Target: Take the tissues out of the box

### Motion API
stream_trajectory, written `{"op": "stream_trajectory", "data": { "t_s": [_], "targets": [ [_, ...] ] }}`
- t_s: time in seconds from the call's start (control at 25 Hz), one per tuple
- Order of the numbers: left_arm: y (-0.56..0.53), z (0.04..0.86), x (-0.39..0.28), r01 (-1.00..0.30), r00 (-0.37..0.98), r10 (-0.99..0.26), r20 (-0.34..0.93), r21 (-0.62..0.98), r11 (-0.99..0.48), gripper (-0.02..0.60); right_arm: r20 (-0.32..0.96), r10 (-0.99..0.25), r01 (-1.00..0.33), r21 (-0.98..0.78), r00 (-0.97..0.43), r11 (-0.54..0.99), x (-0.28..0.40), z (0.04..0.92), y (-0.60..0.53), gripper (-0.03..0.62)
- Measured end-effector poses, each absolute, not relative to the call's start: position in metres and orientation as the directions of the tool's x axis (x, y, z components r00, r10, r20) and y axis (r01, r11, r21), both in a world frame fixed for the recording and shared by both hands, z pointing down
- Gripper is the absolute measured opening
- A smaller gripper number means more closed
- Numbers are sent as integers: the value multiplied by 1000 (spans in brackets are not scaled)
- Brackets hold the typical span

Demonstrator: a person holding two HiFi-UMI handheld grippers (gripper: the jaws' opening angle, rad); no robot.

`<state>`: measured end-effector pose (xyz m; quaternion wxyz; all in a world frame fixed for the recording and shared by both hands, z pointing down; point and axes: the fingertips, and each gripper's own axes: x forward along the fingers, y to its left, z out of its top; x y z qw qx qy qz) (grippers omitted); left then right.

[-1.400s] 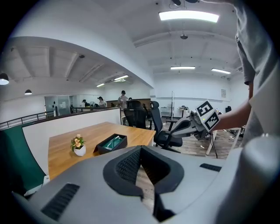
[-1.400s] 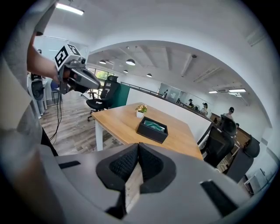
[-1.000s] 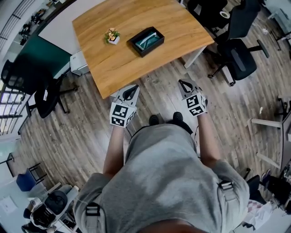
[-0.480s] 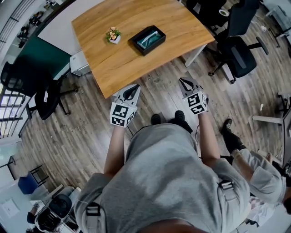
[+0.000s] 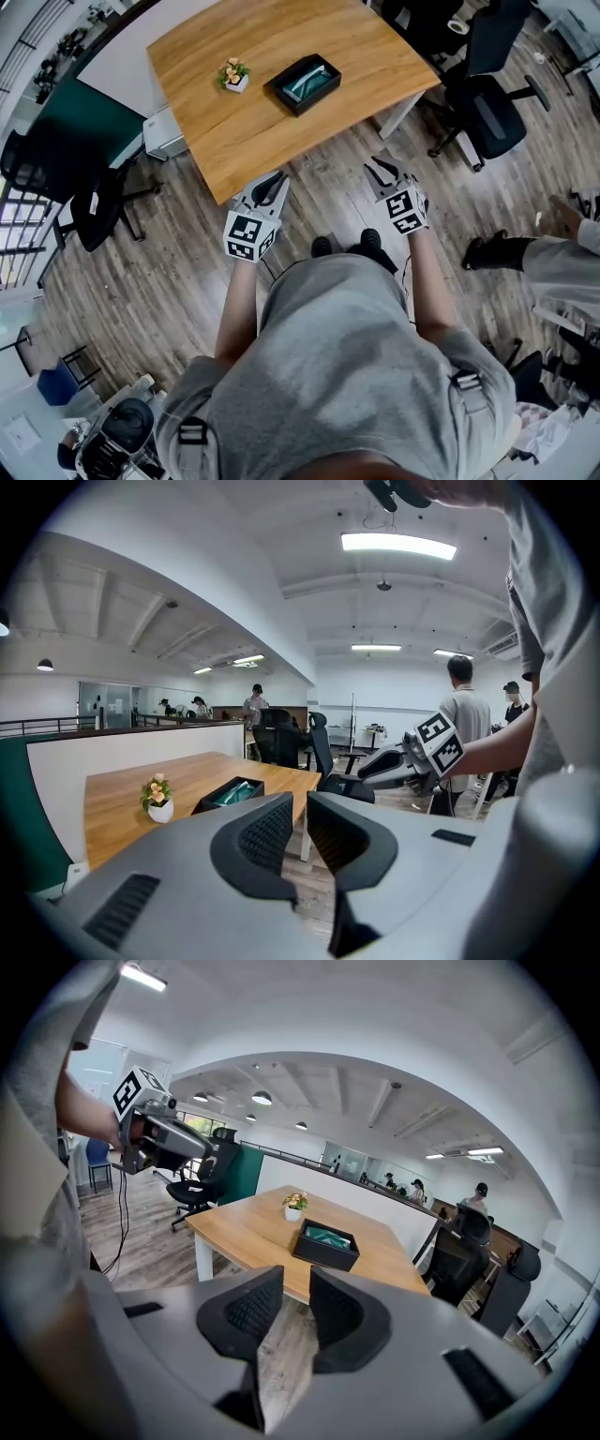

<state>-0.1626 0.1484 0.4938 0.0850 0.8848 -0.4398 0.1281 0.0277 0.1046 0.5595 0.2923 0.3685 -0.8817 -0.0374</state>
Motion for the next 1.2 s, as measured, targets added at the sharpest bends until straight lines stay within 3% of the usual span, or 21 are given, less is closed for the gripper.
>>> {"op": "stream_trajectory", "data": {
  "t_s": [0.24,0.56,1.2],
  "targets": [
    [150,495,-163,-795,586,-750,308,35,-606,126,489,-679,-637,283,-547,717,31,558,108,162],
    [152,495,-163,-781,600,-736,313,32,-624,184,490,-687,-642,291,-537,709,31,558,114,224],
    [158,500,-158,-761,624,-714,318,39,-647,229,515,-671,-621,300,-534,724,29,560,126,268]
  ]
}}
